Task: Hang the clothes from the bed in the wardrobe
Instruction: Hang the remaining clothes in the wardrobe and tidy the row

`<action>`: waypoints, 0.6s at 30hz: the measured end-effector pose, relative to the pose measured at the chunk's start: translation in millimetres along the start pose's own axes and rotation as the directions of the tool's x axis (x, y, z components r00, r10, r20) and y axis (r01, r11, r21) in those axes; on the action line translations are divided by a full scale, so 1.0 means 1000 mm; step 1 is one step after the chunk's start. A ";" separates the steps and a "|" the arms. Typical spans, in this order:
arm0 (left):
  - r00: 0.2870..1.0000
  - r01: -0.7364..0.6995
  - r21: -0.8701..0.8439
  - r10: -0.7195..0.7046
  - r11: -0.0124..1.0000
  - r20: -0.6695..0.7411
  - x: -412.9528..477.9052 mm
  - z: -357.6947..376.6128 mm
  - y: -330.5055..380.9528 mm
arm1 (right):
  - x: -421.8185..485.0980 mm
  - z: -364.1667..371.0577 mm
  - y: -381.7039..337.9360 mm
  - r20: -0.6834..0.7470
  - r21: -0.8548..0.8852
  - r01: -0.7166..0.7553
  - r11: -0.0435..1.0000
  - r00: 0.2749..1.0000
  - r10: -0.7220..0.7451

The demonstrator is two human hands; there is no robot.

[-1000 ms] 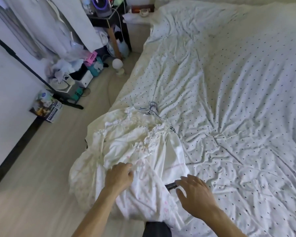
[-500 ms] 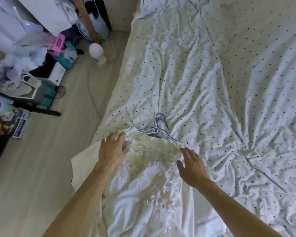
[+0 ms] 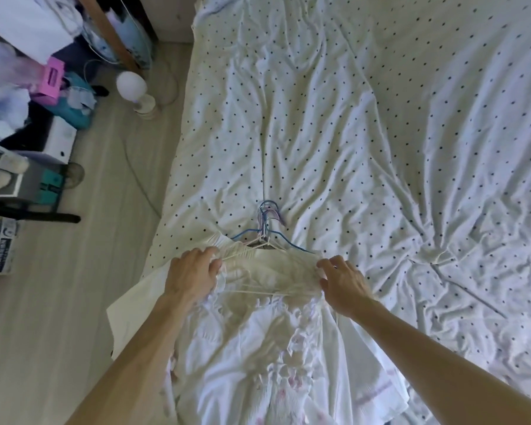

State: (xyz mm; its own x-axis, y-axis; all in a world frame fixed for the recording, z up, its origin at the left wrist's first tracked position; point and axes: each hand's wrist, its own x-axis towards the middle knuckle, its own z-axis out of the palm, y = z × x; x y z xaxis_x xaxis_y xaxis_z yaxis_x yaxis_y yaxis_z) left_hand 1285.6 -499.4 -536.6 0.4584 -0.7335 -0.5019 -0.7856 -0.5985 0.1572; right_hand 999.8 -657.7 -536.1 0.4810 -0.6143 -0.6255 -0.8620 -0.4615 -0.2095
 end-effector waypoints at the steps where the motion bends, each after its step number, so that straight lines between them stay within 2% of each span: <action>1: 1.000 -0.015 -0.048 0.014 0.999 -0.022 -0.008 -0.004 0.003 | -0.004 0.002 0.003 0.001 0.024 0.008 1.000 1.000 -0.008; 4: 0.987 -0.050 -0.124 0.030 0.991 -0.157 -0.035 -0.015 0.013 | -0.018 0.007 0.012 -0.030 0.152 0.031 0.988 0.999 -0.027; 7: 0.960 -0.093 -0.162 0.045 0.982 -0.275 -0.059 -0.021 0.018 | -0.033 0.008 0.024 -0.091 0.179 0.080 0.981 0.994 -0.065; 11: 0.872 -0.255 -0.099 0.184 0.962 -0.453 -0.103 -0.037 0.039 | -0.068 0.003 0.041 -0.159 0.253 0.146 0.956 0.981 -0.108; 13: 0.845 -0.299 -0.076 0.227 0.951 -0.484 -0.126 -0.049 0.055 | -0.091 -0.006 0.051 -0.232 0.280 0.197 0.940 0.964 -0.133; 16: 0.879 -0.271 -0.151 0.181 0.951 -0.442 -0.158 -0.068 0.083 | -0.138 -0.025 0.077 -0.325 0.244 0.261 0.934 0.929 -0.175; 18: 0.895 -0.280 -0.202 0.179 0.939 -0.409 -0.181 -0.077 0.110 | -0.177 -0.040 0.102 -0.456 0.212 0.291 0.933 0.874 -0.169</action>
State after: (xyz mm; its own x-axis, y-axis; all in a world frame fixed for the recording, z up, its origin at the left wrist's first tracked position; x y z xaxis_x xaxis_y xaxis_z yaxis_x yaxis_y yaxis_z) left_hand 1148.6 -457.3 -362.8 0.4396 -0.8952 -0.0736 -0.7817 -0.4217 0.4594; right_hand 832.8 -621.8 -416.9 0.6387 -0.7508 -0.1686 -0.6984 -0.4737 -0.5365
